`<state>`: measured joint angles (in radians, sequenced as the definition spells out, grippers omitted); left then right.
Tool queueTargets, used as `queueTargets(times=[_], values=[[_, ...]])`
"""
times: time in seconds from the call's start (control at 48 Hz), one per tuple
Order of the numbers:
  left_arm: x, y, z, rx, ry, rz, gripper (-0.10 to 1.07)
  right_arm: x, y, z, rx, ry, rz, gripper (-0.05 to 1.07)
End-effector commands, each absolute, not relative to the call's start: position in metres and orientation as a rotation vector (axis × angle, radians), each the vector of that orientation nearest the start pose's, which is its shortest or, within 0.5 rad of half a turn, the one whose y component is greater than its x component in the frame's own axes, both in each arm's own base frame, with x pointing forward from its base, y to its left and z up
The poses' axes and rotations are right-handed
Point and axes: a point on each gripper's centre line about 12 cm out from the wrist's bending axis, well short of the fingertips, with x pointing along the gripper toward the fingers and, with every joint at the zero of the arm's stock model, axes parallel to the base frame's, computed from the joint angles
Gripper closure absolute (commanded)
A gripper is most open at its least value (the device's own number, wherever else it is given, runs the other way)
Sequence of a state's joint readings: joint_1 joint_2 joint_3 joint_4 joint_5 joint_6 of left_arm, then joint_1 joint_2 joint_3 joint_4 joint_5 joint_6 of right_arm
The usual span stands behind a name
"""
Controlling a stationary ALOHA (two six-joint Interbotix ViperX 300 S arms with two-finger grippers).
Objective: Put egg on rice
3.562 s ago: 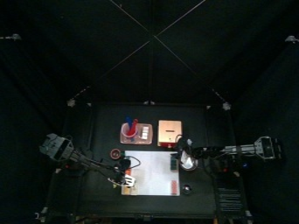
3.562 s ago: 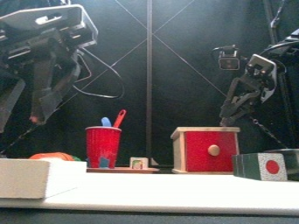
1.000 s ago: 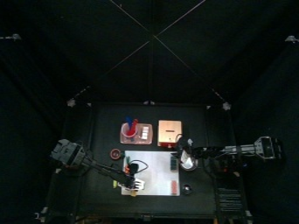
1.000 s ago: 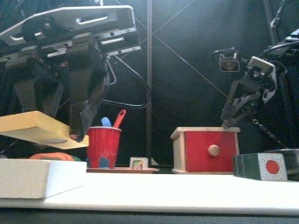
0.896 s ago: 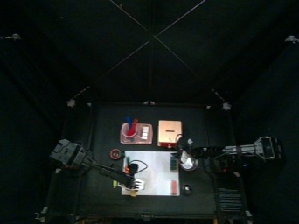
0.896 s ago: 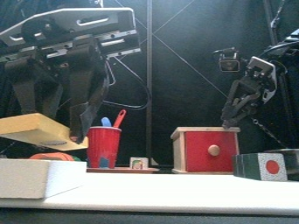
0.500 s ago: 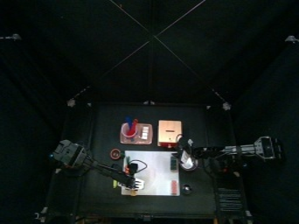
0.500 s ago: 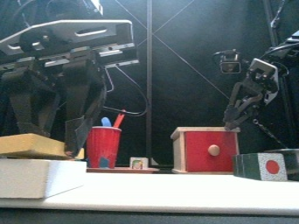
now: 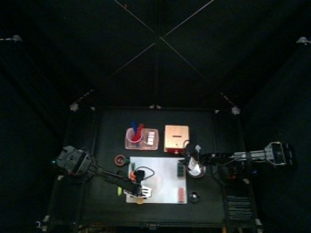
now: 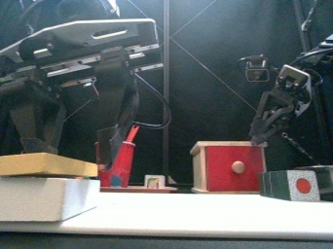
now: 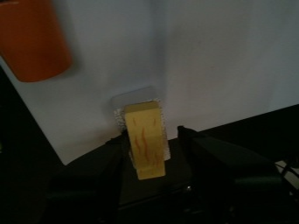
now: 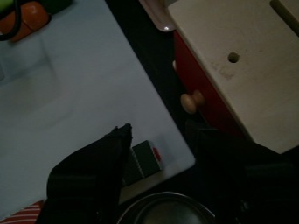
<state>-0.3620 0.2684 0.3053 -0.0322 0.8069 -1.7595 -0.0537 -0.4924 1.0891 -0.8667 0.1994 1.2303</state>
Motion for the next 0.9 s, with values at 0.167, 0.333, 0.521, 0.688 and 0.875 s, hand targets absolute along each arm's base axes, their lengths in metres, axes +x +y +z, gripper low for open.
queueTargets(times=[0.167,0.333,0.521,0.688,0.875], values=[[0.379,-0.142,0.146,-1.211,1.167,0.903,0.05,0.247,-0.03,0.181,0.325,0.653,-0.32,0.15],[0.382,-0.136,0.164,-1.213,1.129,0.871,0.05,0.248,-0.03,0.183,0.326,0.649,-0.318,0.15],[0.381,-0.128,0.177,-1.168,1.083,0.833,0.05,0.248,-0.03,0.183,0.33,0.648,-0.32,0.15],[0.381,-0.107,0.201,-0.957,0.937,0.729,0.05,0.248,-0.03,0.184,0.332,0.644,-0.319,0.15],[0.368,-0.085,0.236,-0.737,0.736,0.536,0.05,0.245,-0.03,0.191,0.35,0.615,-0.317,0.15]])
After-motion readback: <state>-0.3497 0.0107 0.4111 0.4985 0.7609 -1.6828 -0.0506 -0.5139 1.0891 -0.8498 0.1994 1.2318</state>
